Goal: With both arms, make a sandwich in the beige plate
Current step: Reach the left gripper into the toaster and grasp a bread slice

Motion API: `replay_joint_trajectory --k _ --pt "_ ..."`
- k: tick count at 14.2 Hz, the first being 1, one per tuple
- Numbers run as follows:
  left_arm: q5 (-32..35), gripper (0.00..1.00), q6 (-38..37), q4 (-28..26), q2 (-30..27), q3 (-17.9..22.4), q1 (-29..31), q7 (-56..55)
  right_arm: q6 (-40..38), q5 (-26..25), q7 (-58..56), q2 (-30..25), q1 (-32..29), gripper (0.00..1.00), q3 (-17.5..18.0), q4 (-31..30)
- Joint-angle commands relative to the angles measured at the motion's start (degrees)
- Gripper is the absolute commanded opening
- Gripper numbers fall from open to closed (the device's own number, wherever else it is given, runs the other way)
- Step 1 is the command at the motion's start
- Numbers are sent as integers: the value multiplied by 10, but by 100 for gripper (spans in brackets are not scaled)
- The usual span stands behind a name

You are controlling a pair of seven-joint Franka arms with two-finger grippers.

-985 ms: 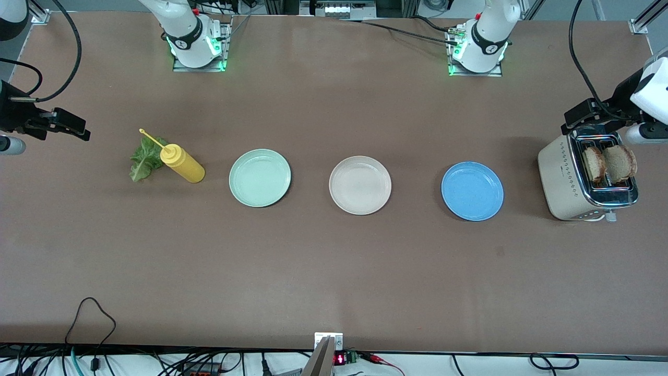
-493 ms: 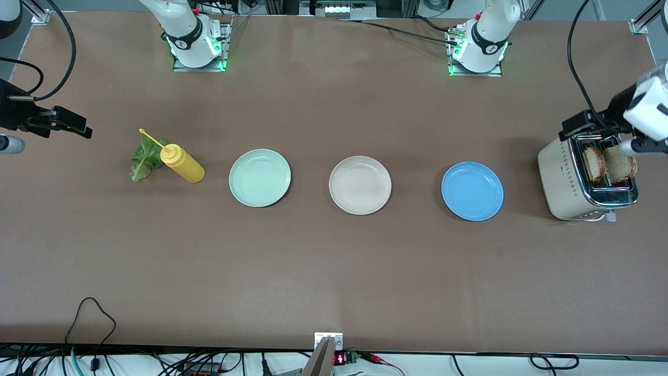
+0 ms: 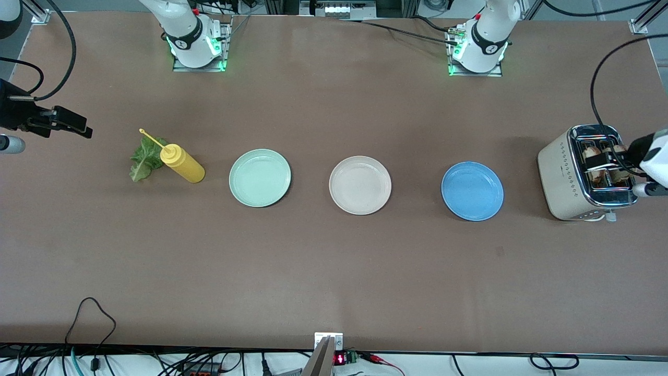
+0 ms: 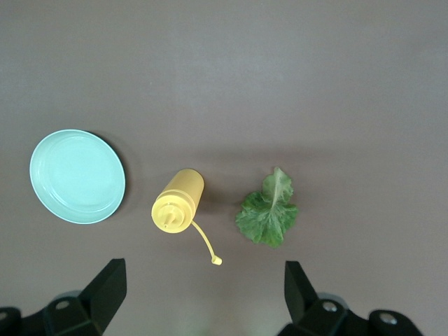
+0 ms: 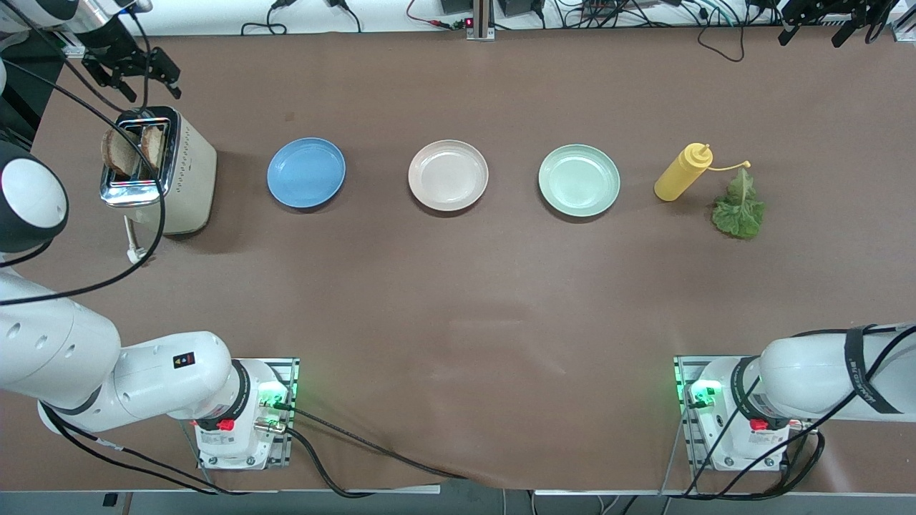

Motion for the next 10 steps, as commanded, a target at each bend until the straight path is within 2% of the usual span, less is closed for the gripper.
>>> replay_joint_trajectory --k 1,7,9,10 --pt "14 100 3 18 23 -6 21 21 -5 8 -1 -3 -7 100 3 -1" --pt "42 100 2 14 62 -6 43 22 -3 8 -2 1 -9 100 2 1" --pt "42 96 -14 13 62 -6 42 21 -3 8 -2 1 -9 100 2 1" --pt "41 90 -28 12 62 -6 42 18 -5 8 -2 0 -8 100 2 0"
